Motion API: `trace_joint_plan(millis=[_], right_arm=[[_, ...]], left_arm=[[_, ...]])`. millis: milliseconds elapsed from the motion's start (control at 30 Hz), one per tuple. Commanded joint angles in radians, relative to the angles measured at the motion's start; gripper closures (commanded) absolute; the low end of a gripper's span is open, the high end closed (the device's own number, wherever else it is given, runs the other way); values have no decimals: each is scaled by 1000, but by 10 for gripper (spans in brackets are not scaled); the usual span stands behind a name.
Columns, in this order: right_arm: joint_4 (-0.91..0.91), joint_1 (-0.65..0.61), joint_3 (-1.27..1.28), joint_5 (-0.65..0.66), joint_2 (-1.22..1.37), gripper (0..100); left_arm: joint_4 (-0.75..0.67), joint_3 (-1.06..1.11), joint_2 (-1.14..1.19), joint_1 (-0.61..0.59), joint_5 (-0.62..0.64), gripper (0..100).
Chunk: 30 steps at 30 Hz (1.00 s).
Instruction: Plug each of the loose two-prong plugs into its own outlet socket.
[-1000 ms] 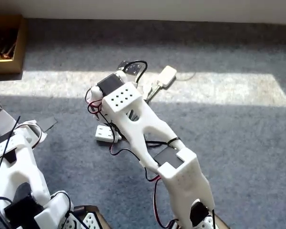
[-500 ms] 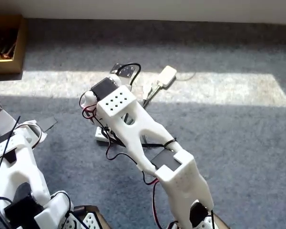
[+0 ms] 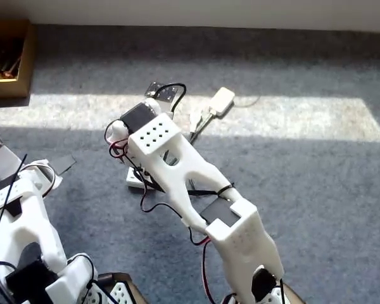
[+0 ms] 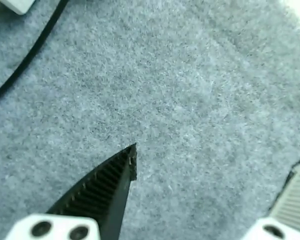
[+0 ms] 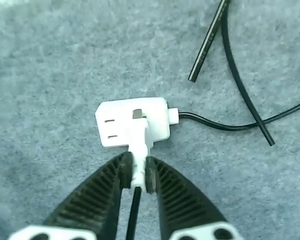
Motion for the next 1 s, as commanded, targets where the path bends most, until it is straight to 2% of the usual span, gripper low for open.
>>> trace_joint_plan(millis=[0,233,433,667,800,900,967], right_arm=[[53,-7,-48,-6,-50,993],[62,-19,-48,-6,-54,993],[62,-88,-50,-6,-56,993],[65,-71,-45,-9,-56,993],[65,-19,-41,-8,-58,993],[65,70,-41,0,-56,993],[65,139,-36,118,-54,993]], left_arm=[[-15,-4,-24,-7,-3,557],[-15,-4,-24,-5,-3,557],[-15,-4,-24,-5,-2,557],[-15,-4,-24,-5,-2,557],[-15,-4,-24,-5,-3,557],[-15,-4,-22,7,-3,557],[-15,-2,-22,41,-3,557]])
